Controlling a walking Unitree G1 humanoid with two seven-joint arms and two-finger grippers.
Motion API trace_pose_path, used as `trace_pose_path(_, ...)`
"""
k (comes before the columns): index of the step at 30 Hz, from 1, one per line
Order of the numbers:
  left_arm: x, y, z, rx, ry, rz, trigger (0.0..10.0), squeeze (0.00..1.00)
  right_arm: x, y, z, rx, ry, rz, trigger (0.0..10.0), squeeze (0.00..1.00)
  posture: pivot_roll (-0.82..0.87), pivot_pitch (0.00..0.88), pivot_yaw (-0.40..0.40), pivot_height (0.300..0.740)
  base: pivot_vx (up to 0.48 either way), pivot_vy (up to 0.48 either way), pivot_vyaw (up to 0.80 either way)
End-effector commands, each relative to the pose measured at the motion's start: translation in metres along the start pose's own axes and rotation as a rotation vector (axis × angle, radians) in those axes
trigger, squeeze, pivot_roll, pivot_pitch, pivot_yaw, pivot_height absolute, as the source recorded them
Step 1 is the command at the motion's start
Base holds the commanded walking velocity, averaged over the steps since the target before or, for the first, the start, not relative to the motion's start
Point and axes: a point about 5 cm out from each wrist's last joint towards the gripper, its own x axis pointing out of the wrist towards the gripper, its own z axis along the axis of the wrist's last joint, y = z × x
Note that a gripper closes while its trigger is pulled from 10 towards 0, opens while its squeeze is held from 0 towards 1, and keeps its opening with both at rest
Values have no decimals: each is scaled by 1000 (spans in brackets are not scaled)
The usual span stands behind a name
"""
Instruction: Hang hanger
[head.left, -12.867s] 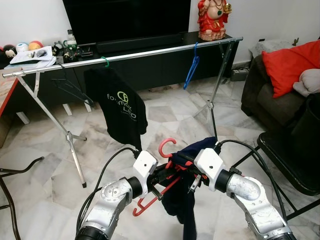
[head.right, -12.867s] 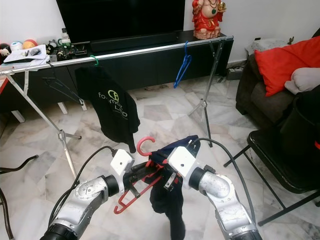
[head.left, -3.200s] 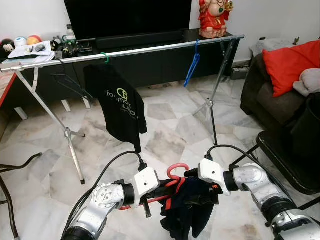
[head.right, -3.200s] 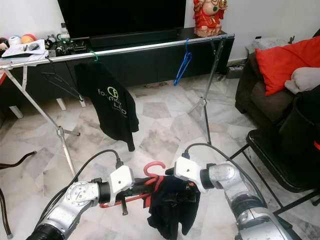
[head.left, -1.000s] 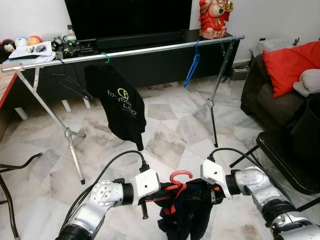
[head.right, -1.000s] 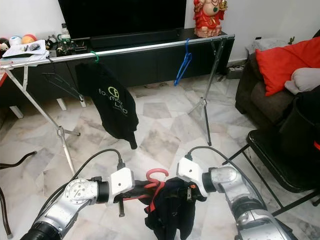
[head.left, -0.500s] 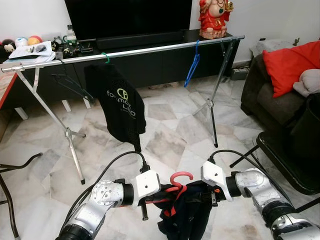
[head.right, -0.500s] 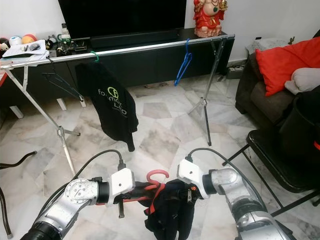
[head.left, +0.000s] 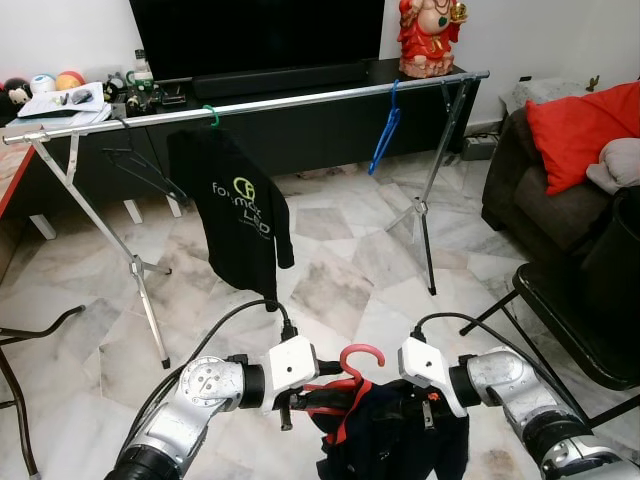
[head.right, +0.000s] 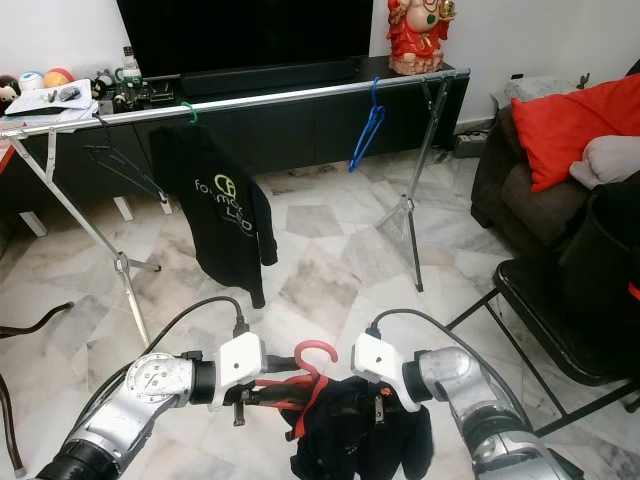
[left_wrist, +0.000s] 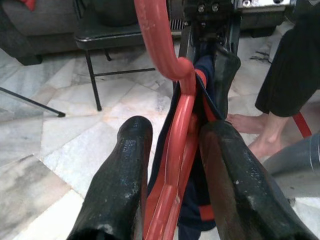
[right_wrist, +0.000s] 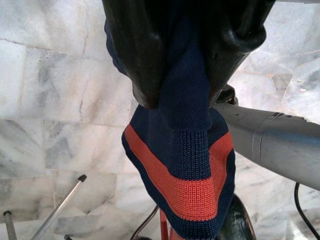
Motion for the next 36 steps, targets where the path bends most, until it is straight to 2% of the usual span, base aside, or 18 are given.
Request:
trace_pose_path(1, 0, -1, 3, 21, 13, -31, 10000, 1000, -1, -1, 2, -25, 5, -5, 0, 0, 76, 81, 0, 740, 0, 0, 0)
trace_pose_path(6, -8, -1, -2, 61, 87, -79, 10000, 1000, -2, -1, -3, -35, 47, -17, 0, 0, 75, 78, 1, 740, 0, 0, 0)
trace_pose_path(11, -16, 8, -5, 79, 124, -44, 10000, 1000, -4, 1, -10, -42, 105, -26, 0, 0, 74, 71, 1, 740, 0, 0, 0)
trace_pose_path(17, -29, 26, -8, 89, 145, 111, 10000, 1000, -8, 2, -18, -48, 157, -62, 0, 0, 74, 76, 1, 740, 0, 0, 0)
trace_pose_path(18, -32, 31, -9, 83, 138, 182, 10000, 1000, -9, 0, -19, -49, 167, -79, 0, 0, 73, 78, 1, 740, 0, 0, 0)
trace_pose_path(20, -36, 34, -12, 46, 123, 242, 10000, 1000, -11, 0, -21, -55, 191, -87, 0, 0, 70, 83, -1, 740, 0, 0, 0)
trace_pose_path(26, -44, 30, -27, -29, 123, 348, 10000, 1000, -14, -1, -23, -53, 197, -111, 0, 0, 74, 87, -1, 740, 0, 0, 0)
trace_pose_path(30, -46, 25, -36, -41, 139, 404, 10000, 1000, -15, -2, -22, -42, 182, -116, 0, 0, 73, 89, -2, 740, 0, 0, 0)
trace_pose_path(31, -45, 20, -41, -67, 146, 420, 10000, 745, -14, -1, -23, -44, 190, -98, 0, 0, 75, 89, -2, 740, 0, 0, 0)
trace_pose_path(32, -44, 18, -43, -86, 145, 424, 10000, 745, -14, 0, -24, -47, 198, -87, 0, 0, 78, 87, -2, 740, 0, 0, 0)
trace_pose_path(33, -44, 15, -46, -104, 156, 438, 10000, 0, -14, 1, -26, -58, 222, -87, 0, 0, 80, 84, -2, 740, 0, 0, 0)
trace_pose_path(36, -45, 11, -57, -151, 185, 511, 10000, 0, -17, -3, -27, -96, 272, -139, 0, 0, 78, 84, 1, 740, 0, 0, 0)
